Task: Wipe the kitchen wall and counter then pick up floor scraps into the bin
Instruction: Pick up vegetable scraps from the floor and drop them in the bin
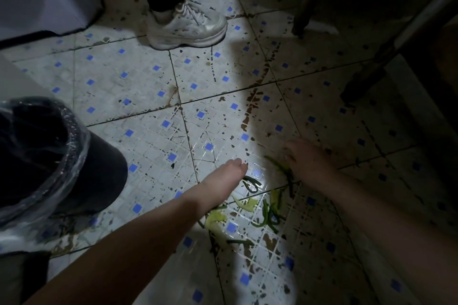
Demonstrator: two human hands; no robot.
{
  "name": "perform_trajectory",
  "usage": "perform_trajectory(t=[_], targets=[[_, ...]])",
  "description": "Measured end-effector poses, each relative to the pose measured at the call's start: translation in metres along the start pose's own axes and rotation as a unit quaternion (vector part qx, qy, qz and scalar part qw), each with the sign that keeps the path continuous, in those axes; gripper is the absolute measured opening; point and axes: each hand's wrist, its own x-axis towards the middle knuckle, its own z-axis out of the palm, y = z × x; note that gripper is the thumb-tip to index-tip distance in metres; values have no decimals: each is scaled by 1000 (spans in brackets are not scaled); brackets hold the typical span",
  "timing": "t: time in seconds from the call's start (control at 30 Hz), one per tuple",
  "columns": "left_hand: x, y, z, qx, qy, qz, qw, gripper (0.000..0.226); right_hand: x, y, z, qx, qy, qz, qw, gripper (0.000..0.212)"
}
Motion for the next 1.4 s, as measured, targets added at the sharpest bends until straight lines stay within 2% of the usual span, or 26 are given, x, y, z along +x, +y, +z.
perform_trajectory(t=[0.13,0.33,0.47,0.57,0.73,1.03,1.27,1.4], targets=[[-15,-7,-8,-1,20,-9,1000,30,-8,-4,8,-18,-1,-11,1000,23],[-47,-25,-8,-39,45,-16,998,20,-13,-3,26,-1,-59,4,998,19],[-60,-28,-2,-56,61,-17,996,26,-12,-1,35,-26,-79,11,997,28],[-59,-24,0,-64,66,-6,996,34,-6,-1,39,-42,-60,-10,997,39],[-45,-13,0,-51,50,9,997,47,5,1,45,-63,-37,-8,997,27],[-18,9,8,-40,24,37,998,28,2,8,52,-27,-21,-23,999,30],[-8,18,12,-29,-17,37,999,26,-1,13,54,-2,-31,-25,999,23],[-4,22,7,-25,-34,38,998,26,-2,23,57,8,-45,-17,999,32]])
